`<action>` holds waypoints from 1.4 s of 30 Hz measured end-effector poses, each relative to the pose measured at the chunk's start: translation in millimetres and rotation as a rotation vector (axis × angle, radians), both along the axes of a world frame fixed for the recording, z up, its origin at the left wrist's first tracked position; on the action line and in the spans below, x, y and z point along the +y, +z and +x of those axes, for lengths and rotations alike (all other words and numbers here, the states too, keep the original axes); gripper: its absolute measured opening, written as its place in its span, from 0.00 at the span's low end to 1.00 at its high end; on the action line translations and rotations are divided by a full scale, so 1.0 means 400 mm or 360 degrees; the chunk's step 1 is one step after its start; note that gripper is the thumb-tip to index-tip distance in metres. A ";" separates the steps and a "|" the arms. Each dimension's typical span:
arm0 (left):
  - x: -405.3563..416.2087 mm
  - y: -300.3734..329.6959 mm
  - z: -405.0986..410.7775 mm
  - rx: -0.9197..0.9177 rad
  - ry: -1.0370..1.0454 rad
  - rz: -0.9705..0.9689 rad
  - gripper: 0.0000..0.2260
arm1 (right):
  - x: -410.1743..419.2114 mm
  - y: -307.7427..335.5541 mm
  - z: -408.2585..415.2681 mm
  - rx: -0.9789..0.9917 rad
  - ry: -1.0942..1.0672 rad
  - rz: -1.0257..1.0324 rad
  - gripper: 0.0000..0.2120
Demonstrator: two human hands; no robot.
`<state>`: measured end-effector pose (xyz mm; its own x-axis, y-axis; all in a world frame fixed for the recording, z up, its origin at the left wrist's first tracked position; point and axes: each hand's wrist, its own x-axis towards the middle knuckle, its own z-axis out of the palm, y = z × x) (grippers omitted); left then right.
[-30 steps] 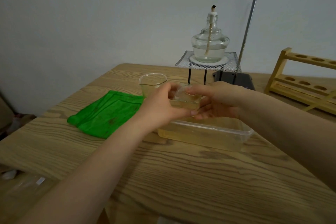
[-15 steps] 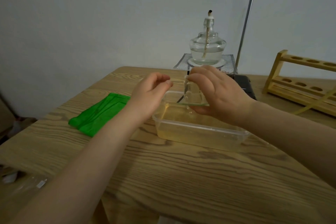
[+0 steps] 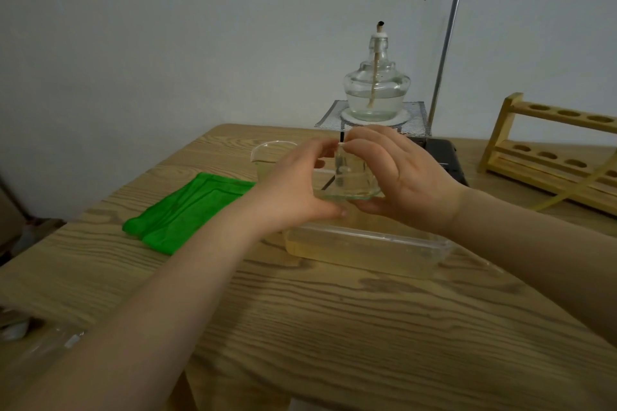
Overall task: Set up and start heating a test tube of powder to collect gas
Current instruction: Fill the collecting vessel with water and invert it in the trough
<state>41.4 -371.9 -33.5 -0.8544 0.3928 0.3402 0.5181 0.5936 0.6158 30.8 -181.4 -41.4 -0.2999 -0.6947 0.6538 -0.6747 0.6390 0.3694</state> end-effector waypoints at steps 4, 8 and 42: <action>0.011 0.007 -0.011 -0.0332 0.0056 0.0280 0.39 | 0.007 -0.005 -0.004 0.0044 0.0036 0.0004 0.26; 0.025 0.026 -0.023 -0.0898 0.0091 0.0670 0.16 | 0.015 -0.011 -0.010 0.0041 0.0067 0.0039 0.29; 0.057 0.042 -0.084 -0.1663 0.0077 0.0780 0.25 | 0.026 -0.005 0.014 -0.0162 -0.0019 -0.0017 0.41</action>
<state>7.9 -349.2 -16.6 -0.8196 0.3733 -0.4346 -0.3967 0.1774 0.9006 36.6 -171.0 -43.5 -0.3731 -0.6839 0.6269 -0.7007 0.6506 0.2928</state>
